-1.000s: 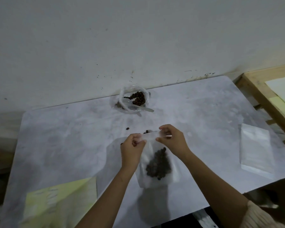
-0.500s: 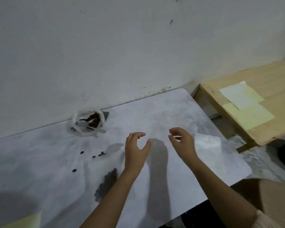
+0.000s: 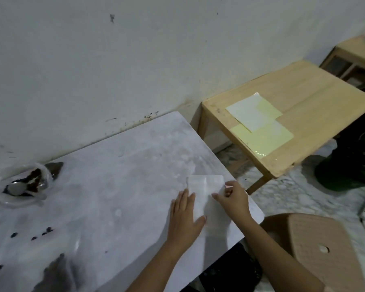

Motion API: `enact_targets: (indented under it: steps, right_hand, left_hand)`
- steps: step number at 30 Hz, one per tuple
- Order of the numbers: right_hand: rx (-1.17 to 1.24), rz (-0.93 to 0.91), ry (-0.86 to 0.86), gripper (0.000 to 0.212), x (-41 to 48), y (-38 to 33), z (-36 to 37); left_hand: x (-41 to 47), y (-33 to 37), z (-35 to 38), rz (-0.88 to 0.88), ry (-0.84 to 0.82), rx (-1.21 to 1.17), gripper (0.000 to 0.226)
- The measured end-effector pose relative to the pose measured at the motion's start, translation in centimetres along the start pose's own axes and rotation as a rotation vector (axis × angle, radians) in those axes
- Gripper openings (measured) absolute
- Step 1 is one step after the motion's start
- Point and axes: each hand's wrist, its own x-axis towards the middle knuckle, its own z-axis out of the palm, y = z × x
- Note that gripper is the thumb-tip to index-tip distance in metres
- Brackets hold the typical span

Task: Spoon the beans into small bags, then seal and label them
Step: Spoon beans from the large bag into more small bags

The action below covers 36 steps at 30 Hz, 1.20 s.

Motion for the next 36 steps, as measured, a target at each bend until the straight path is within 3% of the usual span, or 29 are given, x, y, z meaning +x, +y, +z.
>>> enact_targets:
  steps: [4, 8, 13, 17, 20, 23, 26, 31, 36]
  right_hand:
    - [0.137, 0.004, 0.050, 0.024, 0.6, 0.2, -0.6]
    - [0.157, -0.055, 0.078, 0.014, 0.7, 0.0, -0.7]
    - [0.161, -0.115, 0.124, 0.013, 0.3, -0.8, -1.0]
    - [0.277, -0.166, 0.066, 0.010, -0.2, -2.4, -1.8]
    - [0.336, -0.205, -0.034, 0.012, -0.2, -4.8, -2.6]
    - [0.296, -0.319, -0.182, 0.014, -0.5, -8.2, -2.4]
    - [0.248, -0.454, -0.279, 0.018, -1.4, -12.6, -0.9]
    - [0.217, -0.659, -0.382, 0.011, -5.4, -21.1, 4.5]
    - [0.242, -0.810, -0.434, 0.009, -11.4, -28.4, 12.7]
  left_hand:
    - [-0.1, -0.1, 0.8, 0.006, 0.032, 0.032, 0.088]
    - [0.0, 0.5, 1.3, -0.059, 0.015, 0.049, 0.089]
    - [0.3, 1.2, 1.3, -0.106, 0.037, 0.026, 0.077]
    - [0.9, 2.0, -0.3, -0.143, 0.097, -0.167, 0.071]
    - [1.6, 2.6, -4.0, -0.119, 0.210, -0.350, 0.061]
    - [2.0, 2.2, -9.4, -0.064, 0.323, -0.567, 0.038]
    - [0.8, 0.5, -15.5, -0.030, 0.299, -0.548, 0.016]
    - [-4.1, -4.3, -25.6, -0.143, 0.310, -0.593, 0.023]
    - [-11.2, -10.6, -33.1, -0.317, 0.505, -0.597, 0.017]
